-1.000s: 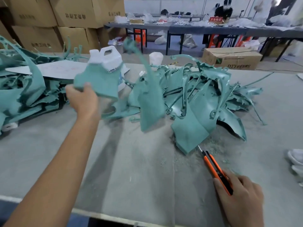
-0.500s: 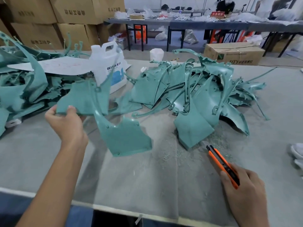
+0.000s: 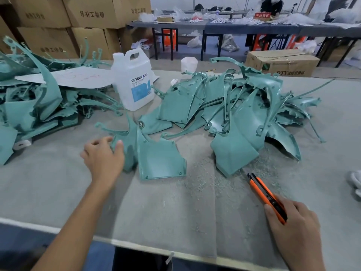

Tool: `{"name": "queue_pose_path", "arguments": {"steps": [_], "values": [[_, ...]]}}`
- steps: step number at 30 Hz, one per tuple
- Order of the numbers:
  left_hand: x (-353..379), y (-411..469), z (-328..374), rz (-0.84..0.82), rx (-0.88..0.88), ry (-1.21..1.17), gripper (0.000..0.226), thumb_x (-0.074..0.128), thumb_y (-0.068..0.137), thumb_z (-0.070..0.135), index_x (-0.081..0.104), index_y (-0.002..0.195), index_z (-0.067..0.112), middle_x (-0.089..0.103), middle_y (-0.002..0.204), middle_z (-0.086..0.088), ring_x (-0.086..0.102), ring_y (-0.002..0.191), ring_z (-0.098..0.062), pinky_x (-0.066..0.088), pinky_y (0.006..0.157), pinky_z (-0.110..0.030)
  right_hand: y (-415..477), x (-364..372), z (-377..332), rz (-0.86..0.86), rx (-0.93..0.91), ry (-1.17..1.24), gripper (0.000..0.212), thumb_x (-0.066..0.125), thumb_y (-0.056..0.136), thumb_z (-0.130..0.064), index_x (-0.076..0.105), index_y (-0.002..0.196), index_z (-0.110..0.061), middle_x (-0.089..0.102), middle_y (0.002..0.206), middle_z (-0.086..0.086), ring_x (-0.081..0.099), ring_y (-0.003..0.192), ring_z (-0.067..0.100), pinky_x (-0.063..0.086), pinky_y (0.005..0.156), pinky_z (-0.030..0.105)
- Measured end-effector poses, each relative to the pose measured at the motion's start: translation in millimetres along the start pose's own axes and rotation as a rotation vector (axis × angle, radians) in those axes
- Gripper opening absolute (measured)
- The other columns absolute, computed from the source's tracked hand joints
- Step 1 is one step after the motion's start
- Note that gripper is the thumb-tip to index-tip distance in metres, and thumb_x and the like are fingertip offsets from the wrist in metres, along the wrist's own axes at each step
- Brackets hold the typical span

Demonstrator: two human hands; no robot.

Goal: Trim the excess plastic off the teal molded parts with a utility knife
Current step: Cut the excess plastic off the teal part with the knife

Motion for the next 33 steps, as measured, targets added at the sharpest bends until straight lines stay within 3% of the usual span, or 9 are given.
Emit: {"name": "queue_pose_path", "arguments": {"steps": [5,9,11,14,19,23,25,29,33], "values": [[50,-48,21,-0.289,0.14,0.297,0.066,0.05,0.081,0.079,0.044,0.119,0.026,0.058,0.104,0.007,0.064,0.098,-0.028,0.048,0.078,-0.038,-1,1,3,-0.007,0.023,0.012,0.037,0.082,0.079,-0.013,0.074,0.115,-0.01,0.066,0.101,0.021,0.056,0.094,0.048,0.044,0.093,0.057],[65,-51,21,-0.346,0.019,-0.195,0.039,0.074,0.084,0.045,0.052,0.111,0.027,0.069,0.105,0.008,0.066,0.092,-0.018,0.05,0.072,-0.035,-1,2,5,-0.017,0.032,0.035,0.036,0.081,0.08,-0.015,0.073,0.115,-0.01,0.065,0.102,0.019,0.056,0.095,0.046,0.044,0.093,0.056],[65,-44,27,-0.352,-0.011,-0.479,0.016,0.071,0.09,0.03,0.063,0.104,0.026,0.073,0.103,0.007,0.07,0.093,-0.016,0.056,0.081,-0.039,-1,1,6,-0.012,0.04,0.06,0.036,0.081,0.081,-0.015,0.073,0.116,-0.01,0.065,0.103,0.019,0.055,0.097,0.045,0.043,0.093,0.054],[45,-44,49,-0.347,0.013,-0.746,0.014,0.062,0.097,0.024,0.069,0.098,0.036,0.076,0.099,0.003,0.072,0.086,-0.015,0.056,0.064,-0.031,-2,-1,8,0.003,0.062,0.106,0.037,0.079,0.082,-0.014,0.072,0.118,-0.011,0.064,0.104,0.019,0.054,0.099,0.045,0.043,0.093,0.053],[21,-61,71,-0.516,0.118,-0.846,0.015,0.062,0.092,0.038,0.069,0.105,0.037,0.075,0.095,0.001,0.069,0.073,-0.014,0.053,0.052,-0.026,-2,-6,11,0.008,0.089,0.219,0.036,0.072,0.088,-0.022,0.064,0.123,-0.02,0.066,0.103,0.008,0.057,0.099,0.038,0.045,0.087,0.046],[38,-82,49,-0.614,-0.071,-0.902,0.018,0.065,0.096,0.023,0.063,0.113,0.029,0.073,0.095,-0.007,0.064,0.066,-0.013,0.052,0.052,-0.028,-6,-11,10,0.018,0.111,0.291,0.038,0.069,0.09,-0.03,0.053,0.125,-0.033,0.057,0.096,-0.007,0.052,0.089,0.021,0.04,0.079,0.038],[41,-84,31,-0.502,-0.079,-0.744,0.022,0.069,0.094,0.023,0.056,0.11,0.032,0.07,0.097,-0.004,0.067,0.072,-0.014,0.055,0.06,-0.034,-8,-11,9,0.015,0.113,0.322,0.04,0.07,0.089,-0.03,0.051,0.124,-0.037,0.059,0.101,-0.009,0.053,0.087,0.018,0.041,0.079,0.037],[20,-86,27,-0.126,0.318,-0.042,0.017,0.071,0.09,0.034,0.058,0.1,0.03,0.054,0.11,0.003,0.05,0.105,-0.019,0.04,0.089,-0.032,-9,-12,9,0.016,0.118,0.322,0.043,0.073,0.087,-0.031,0.05,0.123,-0.039,0.061,0.104,-0.01,0.056,0.09,0.015,0.043,0.08,0.036],[5,-99,39,-0.079,0.455,-0.092,0.04,0.047,0.099,0.058,0.058,0.076,0.028,0.058,0.087,0.012,0.053,0.089,-0.018,0.038,0.081,-0.036,-9,-13,8,0.033,0.098,0.288,0.049,0.073,0.087,-0.028,0.052,0.131,-0.032,0.065,0.113,-0.002,0.062,0.099,0.022,0.044,0.084,0.037]]}}
Point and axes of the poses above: each hand's wrist, its own y-axis towards the middle knuckle, its own x-axis out of the palm, z = x × y, the point moved 10 cm from there along y, towards the middle knuckle
